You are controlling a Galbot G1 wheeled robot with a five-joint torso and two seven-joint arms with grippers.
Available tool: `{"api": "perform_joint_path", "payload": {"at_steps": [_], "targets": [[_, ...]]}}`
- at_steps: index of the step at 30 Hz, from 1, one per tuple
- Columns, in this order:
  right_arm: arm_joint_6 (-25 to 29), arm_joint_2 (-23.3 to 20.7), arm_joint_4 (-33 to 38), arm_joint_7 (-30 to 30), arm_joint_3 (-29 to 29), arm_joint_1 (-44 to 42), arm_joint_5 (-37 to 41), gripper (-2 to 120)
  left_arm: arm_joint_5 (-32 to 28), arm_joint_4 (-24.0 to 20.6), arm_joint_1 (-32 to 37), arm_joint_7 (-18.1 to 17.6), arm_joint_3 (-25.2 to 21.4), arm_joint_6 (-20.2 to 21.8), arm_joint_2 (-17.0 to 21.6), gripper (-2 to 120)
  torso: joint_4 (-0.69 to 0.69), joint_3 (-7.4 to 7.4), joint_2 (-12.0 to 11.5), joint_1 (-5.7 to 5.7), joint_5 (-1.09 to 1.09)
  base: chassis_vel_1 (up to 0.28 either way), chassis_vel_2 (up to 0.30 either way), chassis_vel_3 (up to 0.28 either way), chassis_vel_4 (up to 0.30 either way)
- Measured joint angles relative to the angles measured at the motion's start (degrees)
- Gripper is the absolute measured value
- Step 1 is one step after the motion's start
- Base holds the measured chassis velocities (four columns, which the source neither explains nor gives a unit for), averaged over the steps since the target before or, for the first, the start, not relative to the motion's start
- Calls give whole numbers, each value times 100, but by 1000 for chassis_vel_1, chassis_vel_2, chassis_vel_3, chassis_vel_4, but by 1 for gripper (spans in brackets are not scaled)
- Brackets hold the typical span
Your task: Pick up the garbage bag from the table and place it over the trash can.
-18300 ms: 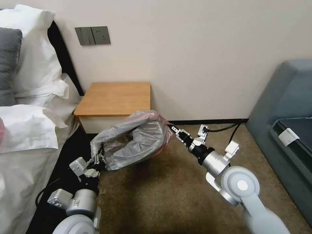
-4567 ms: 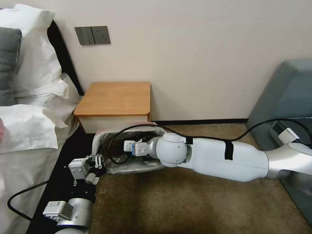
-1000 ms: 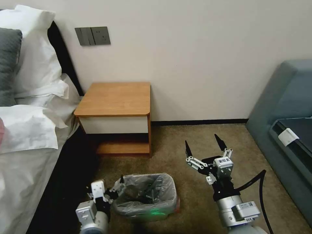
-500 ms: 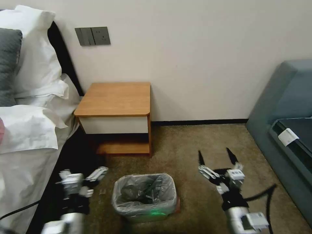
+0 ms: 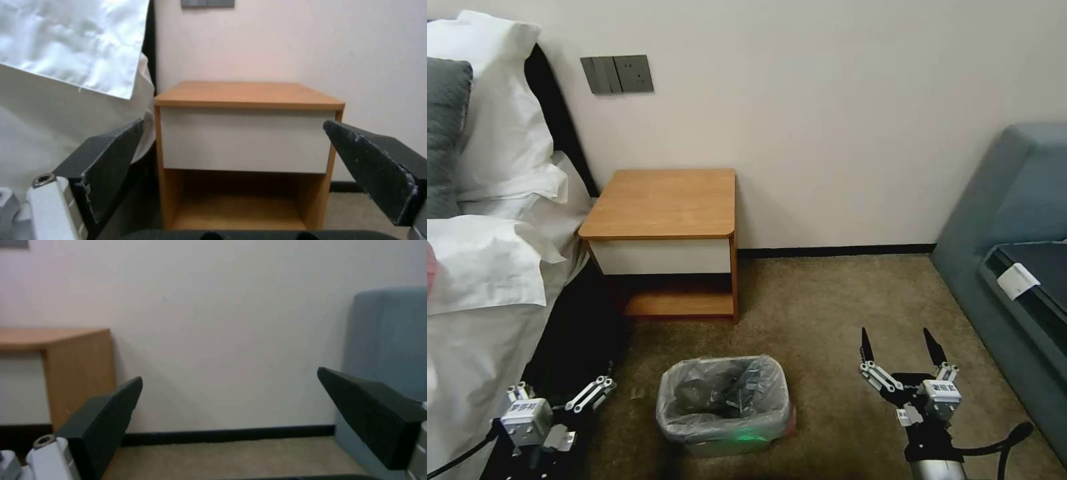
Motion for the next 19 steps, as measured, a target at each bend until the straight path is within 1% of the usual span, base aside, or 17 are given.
{"api": "perform_joint_path", "payload": {"at_steps": [4, 19], "targets": [[-72, 56, -34, 67, 55, -70, -155, 100, 4, 0, 11, -1, 12, 8, -10, 100, 0, 0, 0, 0, 0, 0, 0, 0, 0], [-120, 52, -9, 73, 66, -94, -165, 100, -3, 9, 1, 40, 21, 28, 3, 100, 0, 0, 0, 0, 0, 0, 0, 0, 0]]}}
